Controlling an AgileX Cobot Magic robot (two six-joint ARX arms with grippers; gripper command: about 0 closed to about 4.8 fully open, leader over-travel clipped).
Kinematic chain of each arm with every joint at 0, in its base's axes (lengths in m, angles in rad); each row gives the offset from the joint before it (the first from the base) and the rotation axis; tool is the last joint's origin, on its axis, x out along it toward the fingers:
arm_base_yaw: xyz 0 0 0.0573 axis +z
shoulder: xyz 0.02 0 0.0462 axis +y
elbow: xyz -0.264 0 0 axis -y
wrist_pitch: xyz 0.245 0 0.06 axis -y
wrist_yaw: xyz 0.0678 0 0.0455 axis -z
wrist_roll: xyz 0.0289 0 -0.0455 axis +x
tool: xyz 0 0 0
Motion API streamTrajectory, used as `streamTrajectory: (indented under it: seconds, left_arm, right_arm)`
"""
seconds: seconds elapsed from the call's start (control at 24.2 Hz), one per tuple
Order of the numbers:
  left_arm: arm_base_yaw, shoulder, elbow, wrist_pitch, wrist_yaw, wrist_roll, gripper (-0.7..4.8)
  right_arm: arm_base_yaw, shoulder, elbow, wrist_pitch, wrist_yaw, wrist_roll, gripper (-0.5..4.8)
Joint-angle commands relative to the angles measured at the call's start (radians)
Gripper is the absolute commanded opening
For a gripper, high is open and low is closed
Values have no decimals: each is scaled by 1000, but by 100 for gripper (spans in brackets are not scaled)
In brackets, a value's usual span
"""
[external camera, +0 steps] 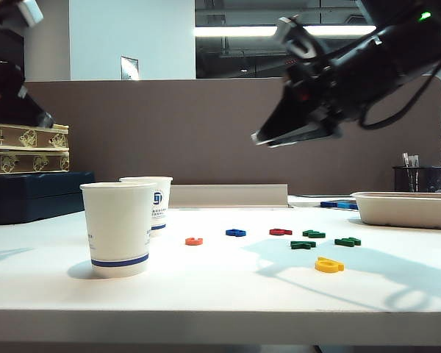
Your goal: Pick up the letter "c" and put it in the paper cup.
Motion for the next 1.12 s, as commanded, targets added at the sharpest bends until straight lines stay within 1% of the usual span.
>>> streamTrajectory:
  seconds: [0.04,0.29,0.54,0.74,0.87,1.12]
  left_arm:
    - [-2,23,6,8,1,1,27]
    - [-2,29,6,8,1,1,26]
    - [-2,34,6,7,1,1,27]
    - [-2,39,6,-12,0,4,27]
    - [-2,64,6,12,5,21,27]
    - [-3,126,6,57,19,19,27]
  right_arm:
    - [37,42,24,14,3,-43,122]
    - [69,152,78,8,27,-46,122]
    - [69,232,127,7,31,-47,123]
    - [70,285,180,-33,59,-69,149]
    - [78,311,200,-45,71,-72,149]
    - [95,321,200,-48,70,-71,149]
